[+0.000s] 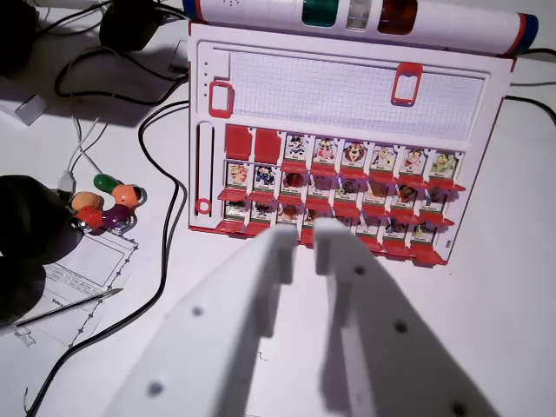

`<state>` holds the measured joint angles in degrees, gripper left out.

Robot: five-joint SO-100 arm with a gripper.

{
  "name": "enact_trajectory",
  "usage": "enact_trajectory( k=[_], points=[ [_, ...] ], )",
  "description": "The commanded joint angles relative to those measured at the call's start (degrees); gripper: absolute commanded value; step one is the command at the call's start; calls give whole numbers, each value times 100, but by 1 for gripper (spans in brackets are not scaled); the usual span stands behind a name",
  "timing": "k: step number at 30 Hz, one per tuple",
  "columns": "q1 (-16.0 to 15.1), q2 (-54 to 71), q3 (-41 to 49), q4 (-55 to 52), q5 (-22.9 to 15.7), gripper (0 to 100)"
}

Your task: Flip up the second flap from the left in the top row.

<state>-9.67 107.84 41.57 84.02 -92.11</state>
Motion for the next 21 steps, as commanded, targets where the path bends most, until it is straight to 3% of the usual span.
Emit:
enact_trajectory(
  k=[1, 21],
  points=[
    [-35, 299, -9, -26, 53, 2],
    [62, 554, 220, -105, 229, 2]
  ],
)
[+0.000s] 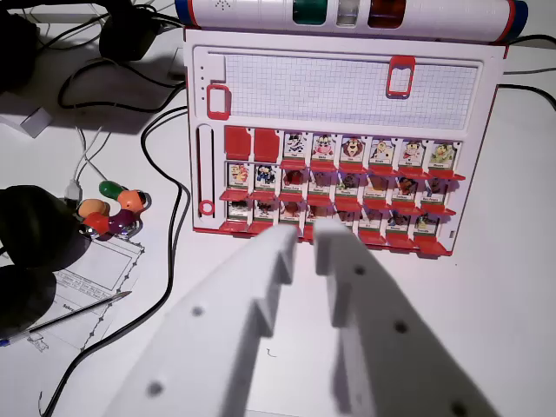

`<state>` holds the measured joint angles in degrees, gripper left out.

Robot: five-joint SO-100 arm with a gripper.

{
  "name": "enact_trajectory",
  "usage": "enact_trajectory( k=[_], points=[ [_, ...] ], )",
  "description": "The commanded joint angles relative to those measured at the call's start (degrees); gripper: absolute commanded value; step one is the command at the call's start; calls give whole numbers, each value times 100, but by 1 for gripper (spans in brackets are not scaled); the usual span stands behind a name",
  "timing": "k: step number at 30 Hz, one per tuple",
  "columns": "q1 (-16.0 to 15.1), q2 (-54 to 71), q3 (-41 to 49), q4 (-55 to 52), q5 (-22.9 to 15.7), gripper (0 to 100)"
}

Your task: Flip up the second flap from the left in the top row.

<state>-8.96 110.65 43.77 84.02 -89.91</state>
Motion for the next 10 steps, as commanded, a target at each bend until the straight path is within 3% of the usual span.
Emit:
enact_trajectory(
  k=[1, 10],
  points=[
    [-9, 290, 26, -123, 18, 2],
    [18, 378, 123, -185, 88, 2]
  ],
)
